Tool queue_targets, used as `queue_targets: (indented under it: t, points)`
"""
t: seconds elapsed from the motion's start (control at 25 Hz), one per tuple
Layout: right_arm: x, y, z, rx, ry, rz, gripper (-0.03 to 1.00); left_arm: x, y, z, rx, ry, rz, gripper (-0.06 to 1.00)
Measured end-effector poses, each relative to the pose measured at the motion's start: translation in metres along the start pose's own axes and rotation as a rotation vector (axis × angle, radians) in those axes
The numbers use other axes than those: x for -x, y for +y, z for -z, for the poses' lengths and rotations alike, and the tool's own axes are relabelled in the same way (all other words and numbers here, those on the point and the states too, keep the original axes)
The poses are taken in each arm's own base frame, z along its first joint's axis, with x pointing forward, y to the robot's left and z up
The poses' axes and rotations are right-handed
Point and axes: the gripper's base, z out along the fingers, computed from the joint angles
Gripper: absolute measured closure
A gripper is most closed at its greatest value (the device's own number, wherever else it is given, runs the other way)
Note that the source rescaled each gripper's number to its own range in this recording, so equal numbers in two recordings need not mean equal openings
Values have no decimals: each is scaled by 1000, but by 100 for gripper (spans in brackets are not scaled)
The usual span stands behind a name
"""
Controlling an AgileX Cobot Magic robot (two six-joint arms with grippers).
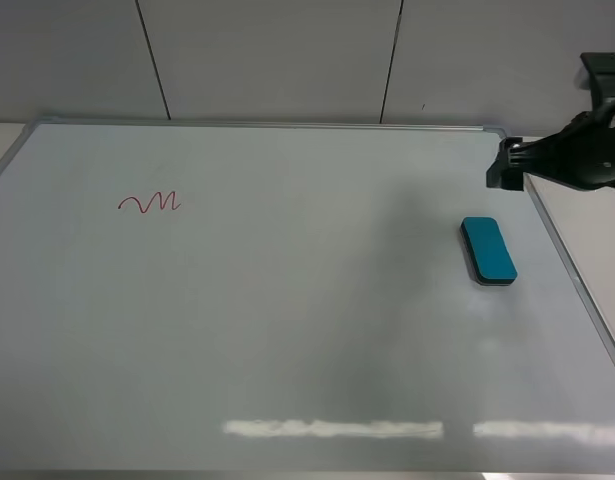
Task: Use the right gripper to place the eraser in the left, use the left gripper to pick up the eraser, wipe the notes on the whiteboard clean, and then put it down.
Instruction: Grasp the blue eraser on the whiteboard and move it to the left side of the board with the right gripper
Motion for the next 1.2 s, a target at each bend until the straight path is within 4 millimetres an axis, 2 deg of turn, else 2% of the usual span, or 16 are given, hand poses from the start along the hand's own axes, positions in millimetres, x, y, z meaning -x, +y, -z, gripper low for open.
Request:
queue_targets:
  t: [0.24, 0.48, 0.52, 0.6, 0.68, 0.72, 0.76, 0.88, 1.2]
  points:
    - [3, 23, -39, 37, 114, 14, -3, 0, 0, 0, 0, 0, -1, -6]
    - [7, 33, -54, 47, 168, 10, -1, 0, 0, 0, 0, 0, -1, -6]
    - [8, 34, -53, 47, 180, 8, 6, 0, 0, 0, 0, 0, -1, -6]
    - [8, 35, -51, 43, 223, -6, 32, 0, 0, 0, 0, 0, 0, -6]
    - [6, 35, -49, 35, 287, -34, 70, 0, 0, 0, 0, 0, 0, -6]
    - [5, 35, -48, 31, 309, -43, 81, 0, 0, 0, 0, 0, 0, -6]
    - [4, 35, -47, 27, 330, -51, 86, 0, 0, 0, 0, 0, 0, -6]
    - [3, 35, -46, 21, 356, -64, 95, 0, 0, 0, 0, 0, 0, -6]
    - [-4, 35, -53, 4, 408, -97, 97, 0, 0, 0, 0, -1, -1, -6]
